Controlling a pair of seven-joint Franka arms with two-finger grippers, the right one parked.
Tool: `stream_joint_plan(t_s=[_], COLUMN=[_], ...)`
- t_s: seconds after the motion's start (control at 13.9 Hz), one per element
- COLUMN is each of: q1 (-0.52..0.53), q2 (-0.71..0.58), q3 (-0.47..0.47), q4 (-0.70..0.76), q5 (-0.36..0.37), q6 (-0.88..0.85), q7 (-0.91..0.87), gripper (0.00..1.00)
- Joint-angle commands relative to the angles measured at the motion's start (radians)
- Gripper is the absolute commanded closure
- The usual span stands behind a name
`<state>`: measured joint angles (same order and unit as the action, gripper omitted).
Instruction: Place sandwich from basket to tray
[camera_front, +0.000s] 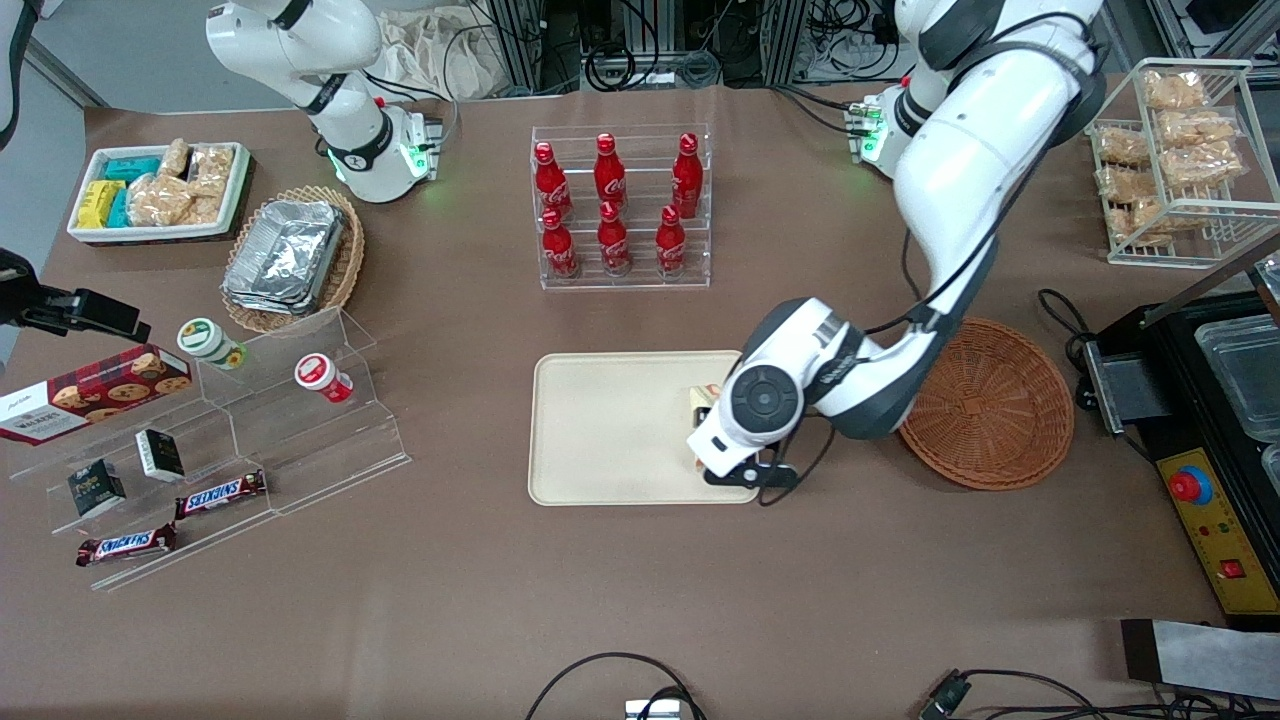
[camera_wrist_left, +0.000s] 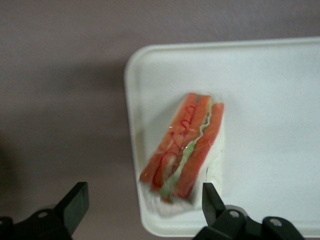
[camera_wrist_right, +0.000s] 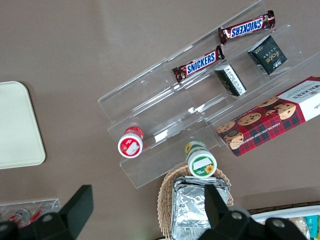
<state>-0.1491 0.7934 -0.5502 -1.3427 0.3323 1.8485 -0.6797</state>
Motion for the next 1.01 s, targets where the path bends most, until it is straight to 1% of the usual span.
stream_joint_plan(t_s=[0.0, 0.07, 0.22, 0.29, 0.43, 0.58, 0.72, 0.87, 0.94], q1=[0.123, 0.191, 0.355, 0.405, 0.471, 0.522, 0.581, 0.625, 0.626], q2=[-0.24, -0.297, -0.399, -0.428, -0.473, -0.529, -0.565, -0.55, -0.543], q3=[-0.063, -0.106, -0.196, -0.209, -0.211, -0.209, -0.208, -0.2, -0.188], q4=[-0.238, -0.286, -0.346, -0.343, -0.34, -0.342, -0.328, -0.235, -0.198], q5=[-0.013, -0.05, -0.131, -0.14, -0.148, -0.185, -0.187, -0.171, -0.167], q6=[0.008, 0.003, -0.024, -0.073, -0.123, -0.14, -0.184, -0.273, -0.297], q7=[-0.003, 0.023, 0.141, 0.172, 0.205, 0.28, 0.398, 0.532, 0.543], gripper=[0.0, 0.0, 0.0, 0.0, 0.0, 0.0, 0.0, 0.0, 0.0])
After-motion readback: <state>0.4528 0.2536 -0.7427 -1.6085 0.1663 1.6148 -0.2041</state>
